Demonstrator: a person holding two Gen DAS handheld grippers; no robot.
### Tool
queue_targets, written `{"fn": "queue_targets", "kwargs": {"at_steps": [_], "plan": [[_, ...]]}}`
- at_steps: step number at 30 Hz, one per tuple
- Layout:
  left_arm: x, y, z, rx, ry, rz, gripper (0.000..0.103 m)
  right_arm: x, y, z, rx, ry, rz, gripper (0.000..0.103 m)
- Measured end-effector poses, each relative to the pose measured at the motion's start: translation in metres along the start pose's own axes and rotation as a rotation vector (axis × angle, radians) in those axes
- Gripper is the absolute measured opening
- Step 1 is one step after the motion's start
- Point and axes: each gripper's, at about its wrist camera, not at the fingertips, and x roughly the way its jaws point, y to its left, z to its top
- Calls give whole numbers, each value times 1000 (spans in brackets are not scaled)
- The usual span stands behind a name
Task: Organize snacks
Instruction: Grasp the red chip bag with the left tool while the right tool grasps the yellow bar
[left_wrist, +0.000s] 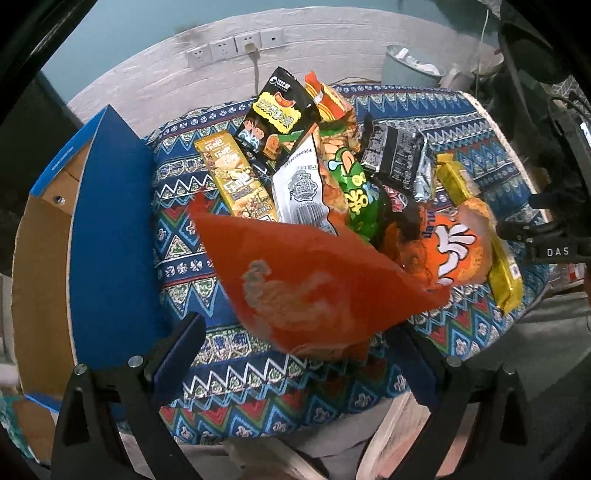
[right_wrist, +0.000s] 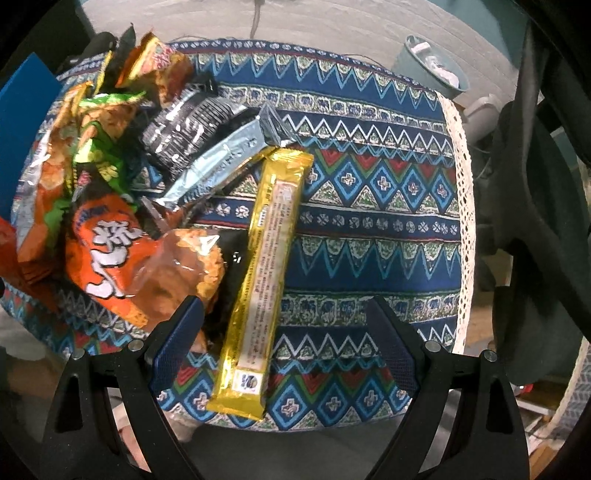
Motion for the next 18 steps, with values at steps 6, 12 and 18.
{"fn": "queue_targets", "kwargs": {"at_steps": [6, 12, 18], "plan": [[21, -1, 8, 9, 19, 32, 98, 13, 2, 6, -1, 9, 1, 81], [37, 3, 18, 2, 26, 4, 98, 23, -6, 8, 47, 28, 54, 68], [46, 2, 24, 38, 20, -37, 98, 32, -23, 12, 109, 20, 107, 54]]}}
